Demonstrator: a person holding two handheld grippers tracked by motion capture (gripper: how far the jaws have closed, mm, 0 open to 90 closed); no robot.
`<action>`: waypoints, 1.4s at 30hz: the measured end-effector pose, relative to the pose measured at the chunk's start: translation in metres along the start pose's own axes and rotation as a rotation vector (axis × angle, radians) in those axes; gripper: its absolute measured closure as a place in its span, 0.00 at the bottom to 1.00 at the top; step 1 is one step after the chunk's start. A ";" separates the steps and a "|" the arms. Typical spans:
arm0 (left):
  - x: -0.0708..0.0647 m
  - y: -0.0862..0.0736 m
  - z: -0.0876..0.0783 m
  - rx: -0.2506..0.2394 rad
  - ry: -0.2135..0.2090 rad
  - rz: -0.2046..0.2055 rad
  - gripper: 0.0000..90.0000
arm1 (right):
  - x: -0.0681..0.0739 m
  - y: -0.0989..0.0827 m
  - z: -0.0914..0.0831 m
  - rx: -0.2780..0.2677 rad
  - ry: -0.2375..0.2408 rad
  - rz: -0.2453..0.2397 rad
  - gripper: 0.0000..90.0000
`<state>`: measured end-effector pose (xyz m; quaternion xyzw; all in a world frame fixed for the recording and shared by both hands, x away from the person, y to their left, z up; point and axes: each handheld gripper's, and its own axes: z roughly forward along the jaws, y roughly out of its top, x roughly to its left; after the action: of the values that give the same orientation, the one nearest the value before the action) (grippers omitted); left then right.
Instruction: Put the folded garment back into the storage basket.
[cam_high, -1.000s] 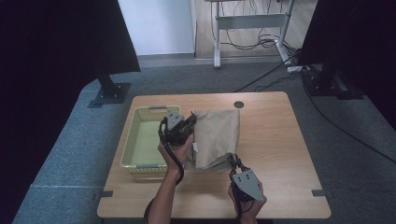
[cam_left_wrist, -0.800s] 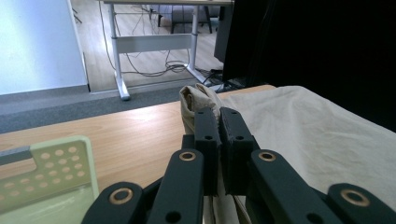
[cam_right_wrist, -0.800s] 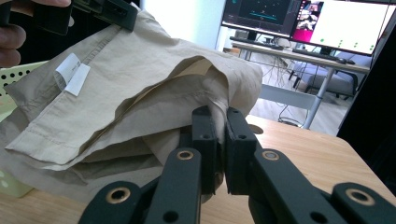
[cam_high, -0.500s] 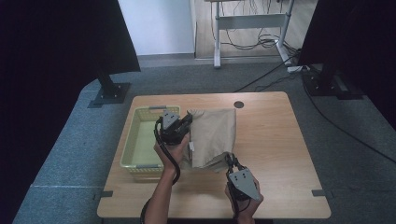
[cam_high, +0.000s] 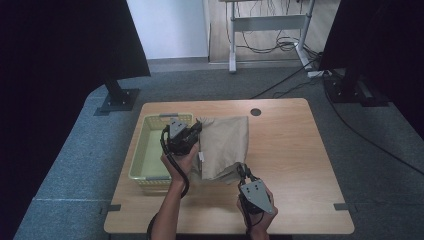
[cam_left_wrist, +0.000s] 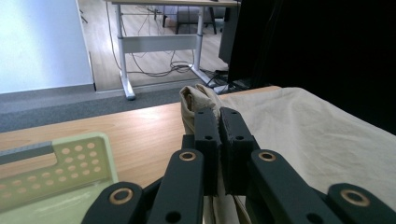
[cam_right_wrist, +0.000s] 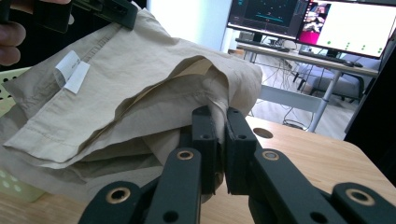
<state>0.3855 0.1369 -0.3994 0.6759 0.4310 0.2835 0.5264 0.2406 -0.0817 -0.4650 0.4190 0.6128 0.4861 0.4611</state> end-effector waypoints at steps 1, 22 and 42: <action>0.001 0.000 -0.001 -0.002 0.002 -0.001 0.96 | 0.001 0.000 0.000 0.000 0.002 0.000 0.94; 0.016 0.002 -0.009 -0.007 0.029 -0.008 0.96 | 0.015 0.007 0.009 -0.009 0.028 -0.012 0.94; 0.028 0.005 -0.016 -0.009 0.050 -0.010 0.96 | 0.026 0.012 0.016 -0.011 0.047 -0.024 0.94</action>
<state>0.3865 0.1692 -0.3923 0.6641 0.4459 0.2995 0.5200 0.2507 -0.0511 -0.4594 0.3974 0.6259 0.4936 0.4546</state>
